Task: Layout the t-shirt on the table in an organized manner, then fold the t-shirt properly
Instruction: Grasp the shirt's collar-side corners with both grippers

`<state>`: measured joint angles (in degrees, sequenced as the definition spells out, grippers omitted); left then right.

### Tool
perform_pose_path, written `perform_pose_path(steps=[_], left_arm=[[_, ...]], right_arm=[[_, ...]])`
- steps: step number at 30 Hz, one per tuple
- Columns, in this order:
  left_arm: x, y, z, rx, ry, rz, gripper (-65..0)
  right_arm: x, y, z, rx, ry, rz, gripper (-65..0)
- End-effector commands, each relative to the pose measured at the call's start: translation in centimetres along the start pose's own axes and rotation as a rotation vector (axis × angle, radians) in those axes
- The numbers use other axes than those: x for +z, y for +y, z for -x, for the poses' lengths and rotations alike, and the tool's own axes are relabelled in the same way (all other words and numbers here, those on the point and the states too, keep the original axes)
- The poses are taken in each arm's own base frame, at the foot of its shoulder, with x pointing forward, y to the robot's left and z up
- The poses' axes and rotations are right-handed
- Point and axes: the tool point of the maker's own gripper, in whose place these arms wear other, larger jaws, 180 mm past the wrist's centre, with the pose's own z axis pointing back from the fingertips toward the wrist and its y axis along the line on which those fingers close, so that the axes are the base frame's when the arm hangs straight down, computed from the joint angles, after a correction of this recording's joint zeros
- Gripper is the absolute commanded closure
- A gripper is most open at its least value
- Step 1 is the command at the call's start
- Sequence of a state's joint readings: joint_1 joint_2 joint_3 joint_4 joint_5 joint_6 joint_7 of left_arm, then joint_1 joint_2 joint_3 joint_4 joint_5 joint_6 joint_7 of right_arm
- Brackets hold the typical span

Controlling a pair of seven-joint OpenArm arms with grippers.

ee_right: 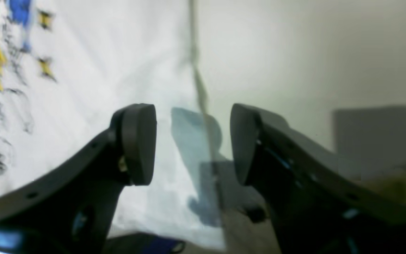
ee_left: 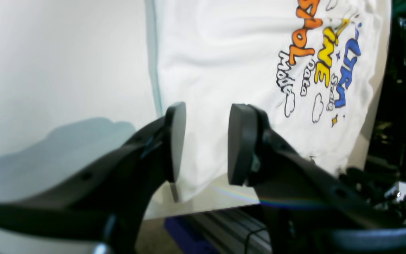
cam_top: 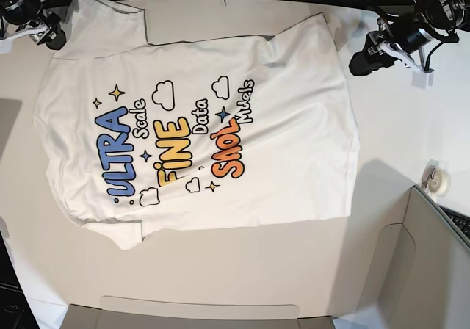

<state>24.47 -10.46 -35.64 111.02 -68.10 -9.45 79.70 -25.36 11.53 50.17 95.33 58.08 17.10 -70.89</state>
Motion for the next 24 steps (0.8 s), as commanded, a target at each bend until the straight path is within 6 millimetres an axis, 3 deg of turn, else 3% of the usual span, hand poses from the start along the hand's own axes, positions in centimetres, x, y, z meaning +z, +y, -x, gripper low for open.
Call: perform_pose_path(steps=[1, 11, 13, 17, 21, 24], left_arm=[[0.3, -0.5, -0.4, -0.012, -0.004, 0.017, -20.9], [0.4, -0.4, -0.5, -0.012, -0.009, 0.010, -20.9], [0.5, -0.3, -0.6, -0.014, -0.010, 0.007, -20.9], [0.5, 0.4, 0.1, 0.011, 0.010, -0.001, -21.0], [-0.4, 2.0, 2.2, 0.150, 0.057, 0.046, -26.6], [-1.9, 2.9, 5.5, 0.230, 0.170, 0.063, -30.1]], right_arm=[[-0.3, -0.3, 0.6, 0.003, 0.051, 0.002, -33.4], [-2.4, 0.3, 2.5, -0.065, 0.128, -0.047, -33.3], [-2.6, 0.5, 3.0, -0.058, 0.148, -0.048, -28.0], [-3.6, 1.7, 4.2, -0.026, 0.199, -0.074, -0.2], [-4.3, 3.1, 3.6, 0.011, 0.204, -0.106, 0.0], [-4.4, 3.5, 2.7, 0.023, 0.187, -0.115, -0.7]])
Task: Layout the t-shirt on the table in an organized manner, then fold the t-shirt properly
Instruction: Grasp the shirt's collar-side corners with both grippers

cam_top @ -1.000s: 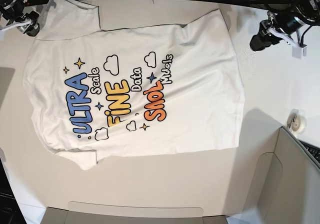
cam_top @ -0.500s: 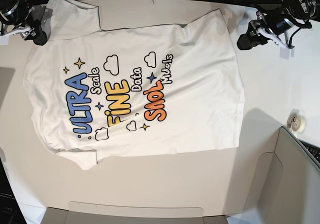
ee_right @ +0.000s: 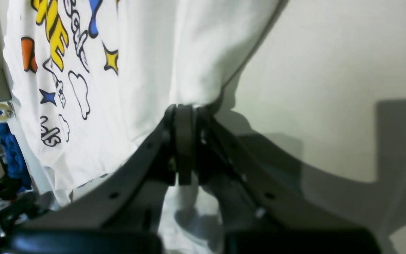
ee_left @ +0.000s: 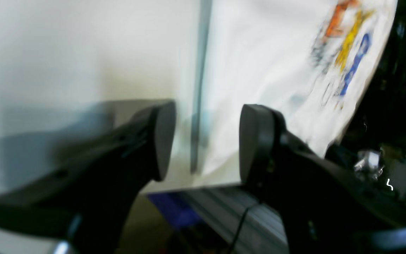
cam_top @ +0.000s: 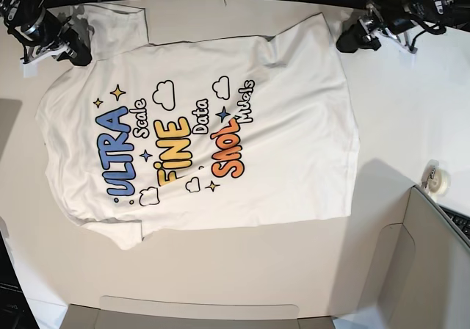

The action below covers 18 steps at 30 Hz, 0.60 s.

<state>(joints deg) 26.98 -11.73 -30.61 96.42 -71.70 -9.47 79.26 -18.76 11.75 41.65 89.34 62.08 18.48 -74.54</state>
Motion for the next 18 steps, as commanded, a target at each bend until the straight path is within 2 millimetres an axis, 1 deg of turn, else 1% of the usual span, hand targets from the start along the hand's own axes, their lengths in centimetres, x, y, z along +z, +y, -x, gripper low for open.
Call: perform_pose_path(steps=[1, 2, 4, 7, 9, 11, 14, 18], left_arm=[[0.1, -0.1, 0.8, 0.012, 0.039, 0.019, -30.4], [-0.2, 0.4, 1.8, 0.034, 0.073, 0.018, -30.4], [-0.8, 0.8, 3.1, 0.069, 0.115, 0.029, -30.4], [-1.0, 1.4, 4.9, 0.113, 0.157, 0.032, -30.4], [-1.2, 0.9, 5.3, 0.120, 0.170, 0.057, -30.4], [-1.5, 0.3, 5.6, 0.125, 0.179, 0.087, -30.4], [-2.2, -0.5, 6.1, 0.129, 0.196, 0.114, -30.4], [-2.8, -1.1, 6.3, 0.148, 0.183, 0.136, -30.5]], right_arm=[[0.2, -1.5, 0.7, 0.017, 0.053, 0.080, -0.7], [0.4, -1.3, -0.2, 0.039, 0.042, 0.082, -0.7], [0.7, -0.5, -1.4, 0.077, 0.017, 0.077, -0.7], [1.2, 2.2, -3.5, 0.140, -0.045, 0.026, -0.7], [1.5, 4.1, -4.8, 0.168, -0.088, -0.022, -0.7], [1.7, 5.2, -5.6, 0.197, -0.113, -0.038, -0.7], [1.8, 5.9, -6.2, 0.212, -0.131, -0.048, -0.7], [1.8, 6.0, -6.2, 0.210, -0.132, -0.052, -0.7]])
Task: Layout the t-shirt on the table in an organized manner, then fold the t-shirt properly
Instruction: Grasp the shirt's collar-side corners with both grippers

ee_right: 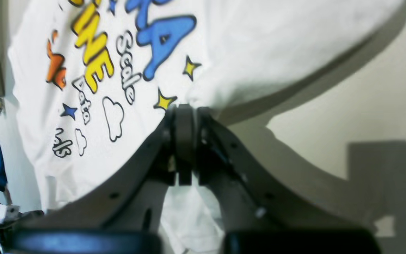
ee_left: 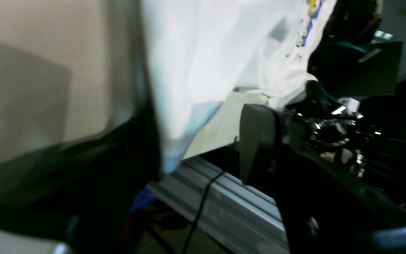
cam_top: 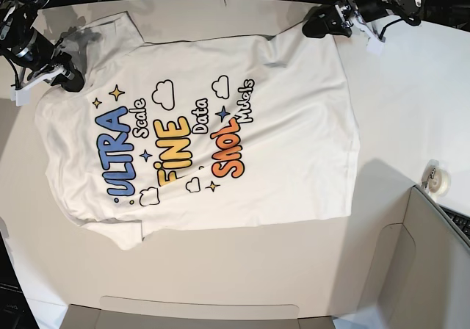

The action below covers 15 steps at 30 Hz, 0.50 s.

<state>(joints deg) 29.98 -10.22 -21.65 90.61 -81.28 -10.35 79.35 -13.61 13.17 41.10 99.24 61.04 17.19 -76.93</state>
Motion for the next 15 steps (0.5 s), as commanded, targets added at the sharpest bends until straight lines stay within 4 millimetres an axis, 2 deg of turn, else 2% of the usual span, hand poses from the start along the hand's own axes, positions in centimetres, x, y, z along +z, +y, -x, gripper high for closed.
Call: perform_pose_path(steps=[1, 4, 7, 10, 12, 15], left_arm=[[0.0, 0.3, -0.1, 0.007, 0.008, -0.029, -30.5], [-1.2, -0.7, -0.8, 0.008, -0.008, 0.015, -30.5], [-2.3, -0.4, -0.4, 0.067, -0.011, 0.047, -30.5], [-3.1, -0.8, -1.3, 0.097, -0.038, 0.083, -30.4], [-2.9, -0.7, -2.0, 0.126, -0.084, 0.103, -30.4], [-1.4, -0.8, -3.5, 0.154, -0.173, 0.138, -30.2]], right_arm=[[0.4, 0.6, -1.2, 0.021, -0.035, -0.016, -0.7], [0.3, 0.6, -1.1, 0.018, -0.033, -0.017, -0.7], [0.4, 0.5, -1.0, 0.017, -0.031, -0.017, -0.7], [0.4, 0.5, -0.9, 0.016, -0.030, -0.016, -0.7], [0.4, 0.5, -0.9, 0.016, -0.030, -0.016, -0.7], [0.4, 0.5, -0.9, 0.016, -0.031, -0.016, -0.7]])
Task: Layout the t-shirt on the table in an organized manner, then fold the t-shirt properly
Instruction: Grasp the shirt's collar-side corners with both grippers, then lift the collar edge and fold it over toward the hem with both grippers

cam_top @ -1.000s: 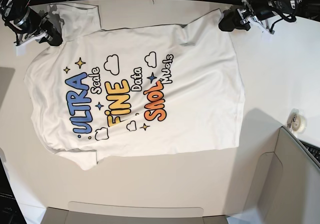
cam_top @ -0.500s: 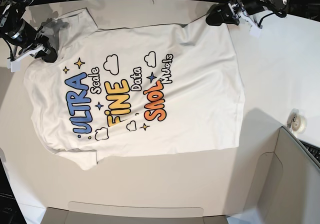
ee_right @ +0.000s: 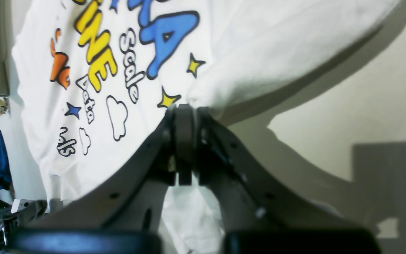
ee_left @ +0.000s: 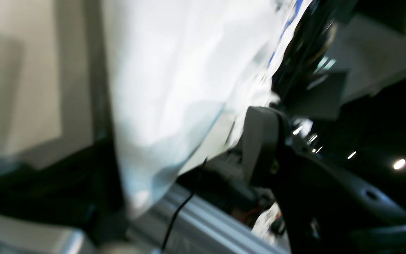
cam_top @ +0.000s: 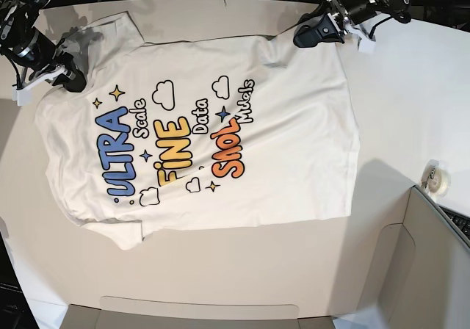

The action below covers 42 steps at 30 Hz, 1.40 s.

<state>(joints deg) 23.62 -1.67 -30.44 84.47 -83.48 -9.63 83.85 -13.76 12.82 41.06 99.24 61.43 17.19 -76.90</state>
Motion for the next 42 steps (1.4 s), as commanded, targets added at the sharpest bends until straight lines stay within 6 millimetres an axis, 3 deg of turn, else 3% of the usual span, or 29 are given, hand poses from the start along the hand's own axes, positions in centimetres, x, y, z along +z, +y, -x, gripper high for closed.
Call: perform_pose_path(steps=[1, 3, 8, 12, 19, 22, 26, 28, 34, 36, 38, 39, 42], left_arm=[[0.6, -0.3, -2.5, -0.008, -0.098, 0.000, -29.4], [1.3, -0.9, -3.5, -0.010, -0.133, 0.025, -25.2], [3.6, -0.6, -5.3, -0.020, -0.210, 0.007, -7.3], [4.7, -0.4, -5.9, -0.017, -0.249, 0.000, -1.4], [4.7, -0.6, -5.6, -0.130, -0.241, 0.003, -1.1], [4.3, -0.6, -5.2, -0.129, -0.224, 0.004, -8.4], [3.6, -0.1, -3.9, -0.130, -0.159, -0.016, -24.1], [3.1, -0.1, -3.5, -0.130, -0.139, -0.012, -27.2], [1.6, -0.5, -2.5, -0.140, -0.084, 0.001, -23.4], [1.6, -0.5, -2.5, -0.140, -0.082, 0.001, -15.3], [1.7, -0.5, -2.6, -0.142, -0.082, -0.001, -2.6], [1.6, -0.5, -2.6, -0.146, -0.081, -0.001, 0.0], [2.4, -1.2, -3.4, -0.193, -0.091, -0.015, -1.0]], right_arm=[[0.5, 0.3, -1.2, 0.023, -0.032, -0.007, -0.7], [0.5, 0.3, -1.2, 0.022, -0.033, -0.006, -0.7], [0.6, 0.2, -1.2, 0.023, -0.034, -0.003, -0.7], [0.6, 0.1, -1.3, 0.023, -0.033, -0.002, -0.7], [0.6, 0.1, -1.3, 0.023, -0.033, 0.000, -0.7], [0.6, 0.1, -1.3, 0.023, -0.034, 0.001, -0.7], [0.5, 0.1, -1.4, 0.024, -0.035, 0.001, -0.7], [0.5, 0.1, -1.4, 0.023, -0.037, -0.001, -0.7], [0.5, 0.1, -1.3, 0.020, -0.035, -0.002, -0.7], [0.5, 0.1, -1.4, 0.021, -0.036, -0.001, -0.7], [0.5, 0.1, -1.4, 0.022, -0.036, 0.000, -0.7], [0.5, 0.1, -1.4, 0.024, -0.036, 0.001, -0.7], [0.6, 0.1, -1.5, 0.028, -0.037, 0.002, -0.7]])
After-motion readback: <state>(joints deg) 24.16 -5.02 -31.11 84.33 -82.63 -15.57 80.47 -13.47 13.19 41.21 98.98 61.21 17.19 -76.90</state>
